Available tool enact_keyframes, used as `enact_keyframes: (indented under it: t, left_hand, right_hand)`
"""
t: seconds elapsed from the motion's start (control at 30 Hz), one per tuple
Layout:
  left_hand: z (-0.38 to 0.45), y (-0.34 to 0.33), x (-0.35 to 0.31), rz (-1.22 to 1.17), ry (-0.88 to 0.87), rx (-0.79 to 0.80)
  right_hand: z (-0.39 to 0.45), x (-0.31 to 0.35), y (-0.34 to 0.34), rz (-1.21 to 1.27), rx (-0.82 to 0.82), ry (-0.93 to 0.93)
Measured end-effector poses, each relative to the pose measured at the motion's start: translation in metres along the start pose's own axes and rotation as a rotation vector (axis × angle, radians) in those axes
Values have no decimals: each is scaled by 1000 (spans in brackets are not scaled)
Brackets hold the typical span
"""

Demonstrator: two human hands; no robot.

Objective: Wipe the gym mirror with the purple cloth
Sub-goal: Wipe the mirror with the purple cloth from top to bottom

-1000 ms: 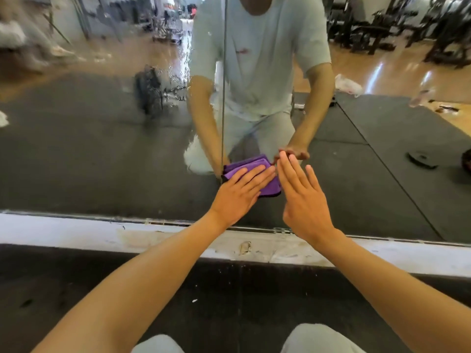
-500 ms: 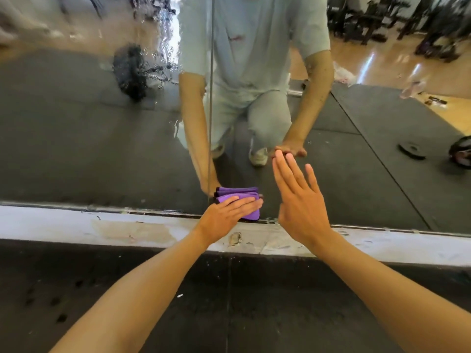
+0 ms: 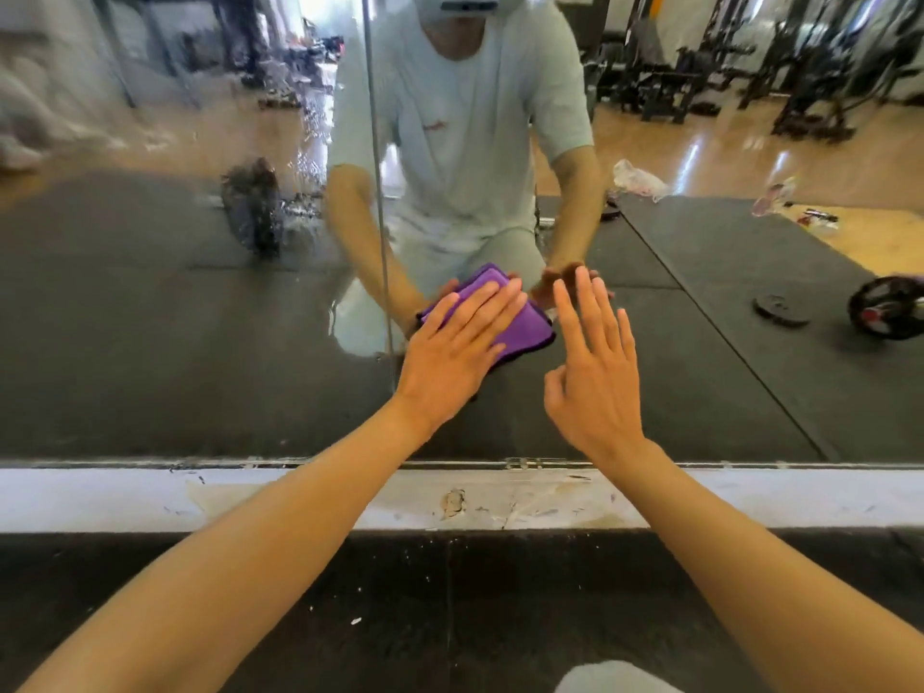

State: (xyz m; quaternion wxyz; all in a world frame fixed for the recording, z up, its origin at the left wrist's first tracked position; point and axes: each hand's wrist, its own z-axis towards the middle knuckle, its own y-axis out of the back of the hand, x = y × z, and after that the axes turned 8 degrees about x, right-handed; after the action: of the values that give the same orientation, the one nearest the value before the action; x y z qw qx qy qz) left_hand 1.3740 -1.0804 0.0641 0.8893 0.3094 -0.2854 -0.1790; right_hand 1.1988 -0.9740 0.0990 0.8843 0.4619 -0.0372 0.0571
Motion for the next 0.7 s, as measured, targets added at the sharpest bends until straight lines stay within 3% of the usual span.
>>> enact_keyframes:
  t: [0.13, 0.27, 0.37, 0.5, 0.6, 0.7]
  left_hand:
    - [53, 41, 3, -65, 34, -54]
    - [150, 104, 14, -131, 58, -224]
    - [186, 130, 18, -60, 35, -239]
    - [155, 107, 1, -62, -18, -183]
    - [107, 60, -24, 43, -204, -99]
    - [66, 21, -53, 48, -279, -5]
  right_hand:
    - [6, -8, 11, 128, -92, -134]
    - [11, -17, 23, 153, -113, -153]
    - [20, -22, 35, 161, -133, -196]
    - [16, -37, 39, 157, -107, -220]
    - [-1, -52, 31, 69, -38, -194]
    - [-20, -63, 18, 34, 6, -213]
